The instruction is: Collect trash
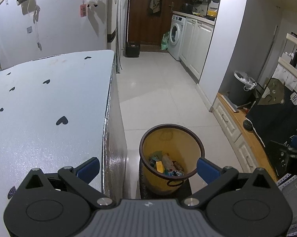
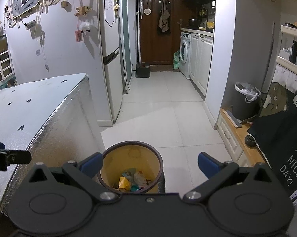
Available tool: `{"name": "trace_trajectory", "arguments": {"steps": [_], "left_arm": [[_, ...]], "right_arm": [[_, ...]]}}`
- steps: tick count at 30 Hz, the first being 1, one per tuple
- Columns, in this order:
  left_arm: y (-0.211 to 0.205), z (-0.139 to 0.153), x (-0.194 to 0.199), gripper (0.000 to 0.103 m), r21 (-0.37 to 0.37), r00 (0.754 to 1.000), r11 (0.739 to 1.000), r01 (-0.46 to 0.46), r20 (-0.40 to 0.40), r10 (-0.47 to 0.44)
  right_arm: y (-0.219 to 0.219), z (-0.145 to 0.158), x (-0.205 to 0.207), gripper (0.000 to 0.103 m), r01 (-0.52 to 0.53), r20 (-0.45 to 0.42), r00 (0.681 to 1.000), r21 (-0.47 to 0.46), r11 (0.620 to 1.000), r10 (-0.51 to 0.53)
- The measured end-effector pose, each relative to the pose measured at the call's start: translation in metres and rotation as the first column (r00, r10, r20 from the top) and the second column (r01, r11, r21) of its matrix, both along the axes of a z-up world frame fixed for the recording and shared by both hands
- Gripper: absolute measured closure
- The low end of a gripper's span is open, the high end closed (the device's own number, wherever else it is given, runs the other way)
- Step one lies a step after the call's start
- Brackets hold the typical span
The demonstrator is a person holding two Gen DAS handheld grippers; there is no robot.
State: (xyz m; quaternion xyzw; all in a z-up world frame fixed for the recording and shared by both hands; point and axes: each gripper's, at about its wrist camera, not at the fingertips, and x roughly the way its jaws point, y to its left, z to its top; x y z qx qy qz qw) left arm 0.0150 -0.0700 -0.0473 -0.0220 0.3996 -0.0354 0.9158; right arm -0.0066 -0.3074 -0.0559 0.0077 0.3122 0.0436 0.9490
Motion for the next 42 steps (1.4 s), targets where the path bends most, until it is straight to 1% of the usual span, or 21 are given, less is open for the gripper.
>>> {"name": "trace_trajectory", "arguments": {"steps": [42], "left_arm": [[0.0002, 0.0009, -0.0015, 0.000, 0.014, 1.000, 1.000, -0.016, -0.006, 0.016]], "right_arm": [[-0.0019, 0.0004, 0.0021, 0.000, -0.015, 0.002, 1.000, -0.002, 1.000, 0.015]]}}
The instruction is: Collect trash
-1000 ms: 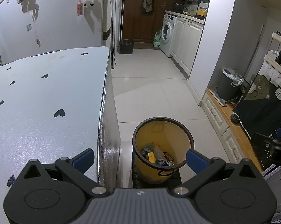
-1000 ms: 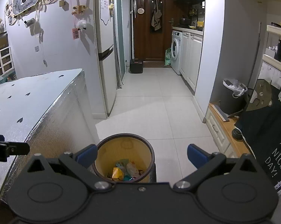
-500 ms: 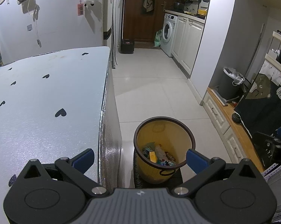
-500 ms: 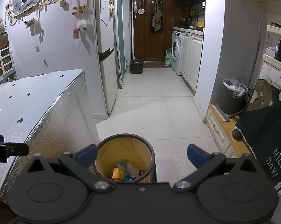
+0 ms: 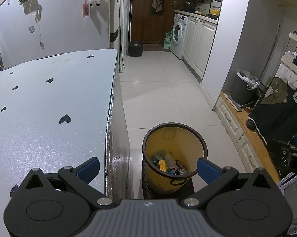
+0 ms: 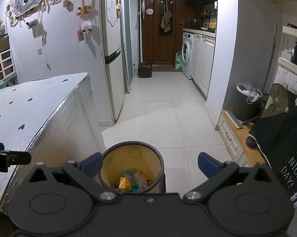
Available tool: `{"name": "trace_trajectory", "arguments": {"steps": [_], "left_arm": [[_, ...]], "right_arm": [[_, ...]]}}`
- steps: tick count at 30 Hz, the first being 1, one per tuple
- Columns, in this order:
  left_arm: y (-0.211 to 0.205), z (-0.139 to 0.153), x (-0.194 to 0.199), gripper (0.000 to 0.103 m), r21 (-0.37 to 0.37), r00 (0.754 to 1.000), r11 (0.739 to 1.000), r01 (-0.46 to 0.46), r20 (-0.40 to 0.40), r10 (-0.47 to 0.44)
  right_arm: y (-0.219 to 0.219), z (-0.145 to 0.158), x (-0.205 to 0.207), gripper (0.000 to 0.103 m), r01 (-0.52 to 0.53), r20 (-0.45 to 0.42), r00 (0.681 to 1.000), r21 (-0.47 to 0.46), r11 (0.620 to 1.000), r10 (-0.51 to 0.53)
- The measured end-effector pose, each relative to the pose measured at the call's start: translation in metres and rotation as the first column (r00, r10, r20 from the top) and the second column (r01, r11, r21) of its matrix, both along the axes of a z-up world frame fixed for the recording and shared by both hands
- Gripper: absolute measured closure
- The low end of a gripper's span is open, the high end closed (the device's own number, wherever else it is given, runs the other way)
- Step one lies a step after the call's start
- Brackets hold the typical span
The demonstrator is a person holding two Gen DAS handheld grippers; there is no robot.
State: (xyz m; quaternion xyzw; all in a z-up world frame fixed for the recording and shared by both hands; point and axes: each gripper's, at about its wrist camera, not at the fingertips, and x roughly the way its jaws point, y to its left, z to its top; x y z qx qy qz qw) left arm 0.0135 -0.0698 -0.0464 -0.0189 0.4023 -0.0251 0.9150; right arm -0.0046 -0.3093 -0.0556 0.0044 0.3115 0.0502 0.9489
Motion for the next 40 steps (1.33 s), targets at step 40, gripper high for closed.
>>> {"name": "trace_trajectory", "arguments": {"steps": [40], "left_arm": [[0.0018, 0.0020, -0.0007, 0.000, 0.012, 1.000, 1.000, -0.001, 0.003, 0.001]], "right_arm": [[0.0003, 0.0005, 0.0010, 0.000, -0.001, 0.000, 1.000, 0.001, 1.000, 0.001]]}}
